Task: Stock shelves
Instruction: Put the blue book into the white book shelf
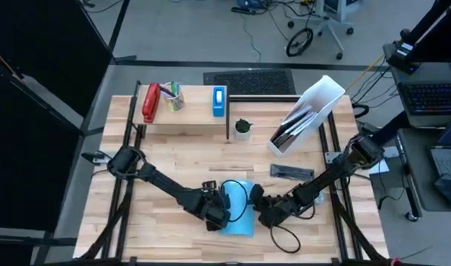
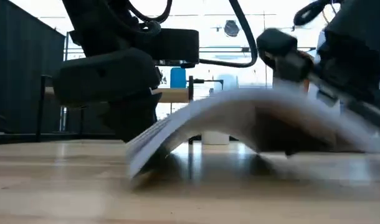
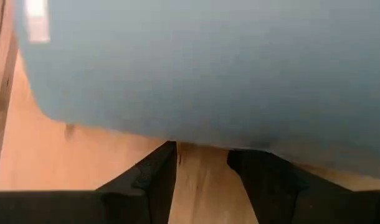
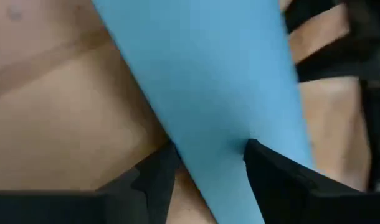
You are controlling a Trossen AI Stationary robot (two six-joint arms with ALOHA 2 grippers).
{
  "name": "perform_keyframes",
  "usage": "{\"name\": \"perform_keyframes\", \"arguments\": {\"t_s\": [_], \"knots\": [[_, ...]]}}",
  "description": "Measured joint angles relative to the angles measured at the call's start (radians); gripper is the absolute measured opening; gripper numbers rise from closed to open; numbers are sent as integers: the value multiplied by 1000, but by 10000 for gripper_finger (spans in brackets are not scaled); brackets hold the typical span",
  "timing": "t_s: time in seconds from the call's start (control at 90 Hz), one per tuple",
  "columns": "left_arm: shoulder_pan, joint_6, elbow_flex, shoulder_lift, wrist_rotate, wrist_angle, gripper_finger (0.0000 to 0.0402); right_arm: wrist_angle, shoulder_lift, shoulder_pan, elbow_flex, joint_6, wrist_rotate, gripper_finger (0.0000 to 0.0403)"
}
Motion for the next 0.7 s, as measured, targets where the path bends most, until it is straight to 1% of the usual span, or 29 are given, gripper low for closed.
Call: {"name": "perform_keyframes", "arguments": {"t_s": [0.111,0.289,0.367,0.467,0.578,0.7], "knots": [[2,-5,4,3,-7,58,161,2,-33,-2,9,33,15,172],[2,3,2,4,-17,131,162,19,-38,0,7,33,-4,173],[2,0,2,4,-17,138,162,10,-36,-2,7,38,-5,170],[2,-1,2,4,-17,135,162,9,-37,-2,7,38,-4,157],[2,-1,14,-3,-16,117,162,5,-39,3,7,38,-5,127],[3,0,51,-10,-40,42,161,-4,-69,7,8,63,-5,65]]}}
